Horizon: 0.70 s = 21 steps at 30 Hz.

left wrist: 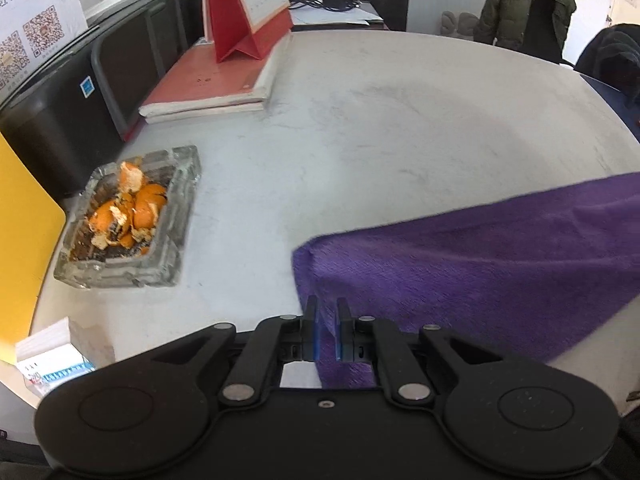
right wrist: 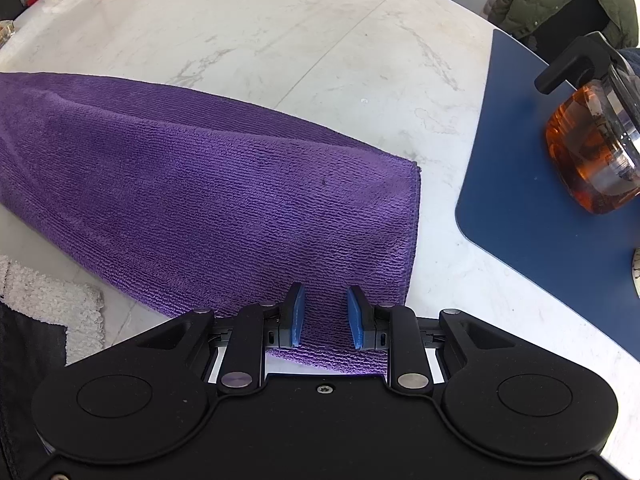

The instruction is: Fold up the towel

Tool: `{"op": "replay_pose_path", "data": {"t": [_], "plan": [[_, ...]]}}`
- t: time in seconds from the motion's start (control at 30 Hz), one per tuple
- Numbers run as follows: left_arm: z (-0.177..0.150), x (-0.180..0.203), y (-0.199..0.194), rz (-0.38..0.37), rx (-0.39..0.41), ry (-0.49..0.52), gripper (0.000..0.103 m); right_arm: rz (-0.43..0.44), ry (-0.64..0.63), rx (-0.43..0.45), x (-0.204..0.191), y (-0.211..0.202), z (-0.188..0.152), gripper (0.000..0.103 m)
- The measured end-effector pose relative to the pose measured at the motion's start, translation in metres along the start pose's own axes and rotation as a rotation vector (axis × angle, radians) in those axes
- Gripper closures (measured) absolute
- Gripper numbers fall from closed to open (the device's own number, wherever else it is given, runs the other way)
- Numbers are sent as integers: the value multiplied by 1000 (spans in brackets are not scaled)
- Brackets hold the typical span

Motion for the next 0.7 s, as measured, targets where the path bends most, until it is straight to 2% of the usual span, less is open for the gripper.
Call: {"op": "replay_pose_path", "data": {"t": [0.23,0.5,0.7], "plan": [[-30,9,10,14,-62,-14,97,1,-7,7,-2,-1,-1,80],[-28,10,20,-12,-76,25,95,2,-10,17,-2,-1,-3,80],[-23,8,20,-19,-86,48,87,0,-3,19,-3,-2,-4,80]]}}
Point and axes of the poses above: each gripper's, at about its wrist camera, not at the fingertips, and y roughly the way its jaws point, x to its right, z to its top, the point moved 8 cm from there along y, roughly the way its jaws point, and after that the axes turned 11 degrees about -x, right-handed, at the moved point
